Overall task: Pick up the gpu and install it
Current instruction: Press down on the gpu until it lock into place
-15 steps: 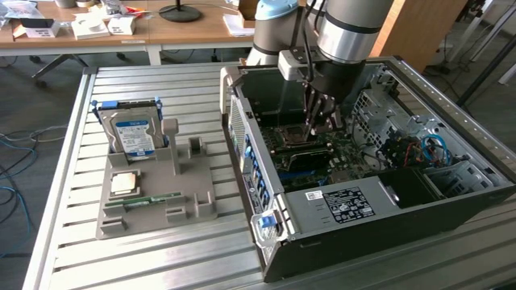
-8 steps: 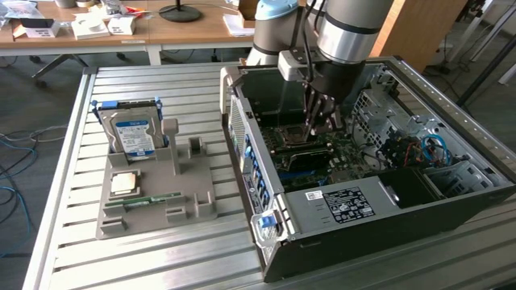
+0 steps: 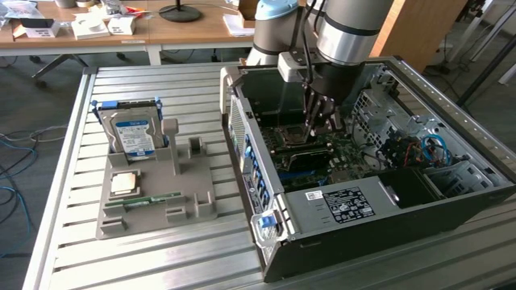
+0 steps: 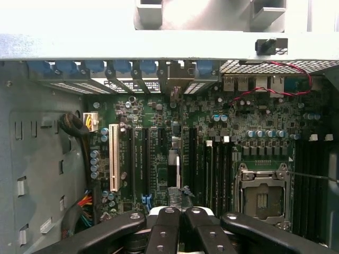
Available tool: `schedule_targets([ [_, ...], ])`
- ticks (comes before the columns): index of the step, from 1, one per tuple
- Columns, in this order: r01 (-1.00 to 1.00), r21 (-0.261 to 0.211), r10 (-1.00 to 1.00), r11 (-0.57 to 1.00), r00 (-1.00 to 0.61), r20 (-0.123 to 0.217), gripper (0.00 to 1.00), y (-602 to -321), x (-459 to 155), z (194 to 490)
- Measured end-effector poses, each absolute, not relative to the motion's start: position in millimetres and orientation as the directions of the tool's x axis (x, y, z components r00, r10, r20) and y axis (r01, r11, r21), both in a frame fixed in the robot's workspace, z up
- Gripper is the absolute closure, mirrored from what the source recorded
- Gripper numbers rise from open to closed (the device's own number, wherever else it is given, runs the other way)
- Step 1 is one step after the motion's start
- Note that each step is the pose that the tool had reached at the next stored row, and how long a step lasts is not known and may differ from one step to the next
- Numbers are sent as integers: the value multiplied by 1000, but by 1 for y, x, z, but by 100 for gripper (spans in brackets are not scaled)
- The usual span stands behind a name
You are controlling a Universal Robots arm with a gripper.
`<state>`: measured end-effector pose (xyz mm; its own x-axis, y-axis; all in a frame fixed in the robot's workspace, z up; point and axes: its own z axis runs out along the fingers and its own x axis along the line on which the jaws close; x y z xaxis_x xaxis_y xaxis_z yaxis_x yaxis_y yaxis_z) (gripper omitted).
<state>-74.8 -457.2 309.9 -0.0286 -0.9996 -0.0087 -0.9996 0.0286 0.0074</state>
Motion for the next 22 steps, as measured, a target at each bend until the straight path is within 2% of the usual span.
schedule_targets([
  [22, -1000, 7, -1000, 29, -29, -9, 89, -452, -79, 303],
])
